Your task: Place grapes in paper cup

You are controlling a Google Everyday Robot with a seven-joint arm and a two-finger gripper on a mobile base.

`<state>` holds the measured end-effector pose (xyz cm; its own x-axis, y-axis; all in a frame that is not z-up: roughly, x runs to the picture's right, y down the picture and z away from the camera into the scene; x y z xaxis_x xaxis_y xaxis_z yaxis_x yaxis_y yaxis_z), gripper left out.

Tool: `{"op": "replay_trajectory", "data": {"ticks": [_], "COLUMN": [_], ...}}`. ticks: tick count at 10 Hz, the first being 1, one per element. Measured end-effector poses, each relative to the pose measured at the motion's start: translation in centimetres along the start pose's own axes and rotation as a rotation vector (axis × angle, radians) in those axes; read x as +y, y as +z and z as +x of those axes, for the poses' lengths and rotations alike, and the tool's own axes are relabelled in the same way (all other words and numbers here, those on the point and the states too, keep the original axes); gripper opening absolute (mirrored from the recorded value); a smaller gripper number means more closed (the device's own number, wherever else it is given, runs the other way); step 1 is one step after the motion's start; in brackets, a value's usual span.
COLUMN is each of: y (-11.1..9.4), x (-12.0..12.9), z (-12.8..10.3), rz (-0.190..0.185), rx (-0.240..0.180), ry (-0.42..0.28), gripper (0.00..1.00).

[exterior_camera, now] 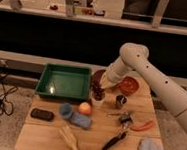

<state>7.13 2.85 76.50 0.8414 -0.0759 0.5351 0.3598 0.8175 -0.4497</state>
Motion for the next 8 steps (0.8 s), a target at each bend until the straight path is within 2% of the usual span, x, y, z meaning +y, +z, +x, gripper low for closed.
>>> {"op": "replay_trajectory", "data": {"ticks": [8], "y": [2.9], "x": [2.2], "z": [0.9], "rz": [-0.028], "rx": [-0.047], "ry": [0.018], "gripper": [0.00]}}
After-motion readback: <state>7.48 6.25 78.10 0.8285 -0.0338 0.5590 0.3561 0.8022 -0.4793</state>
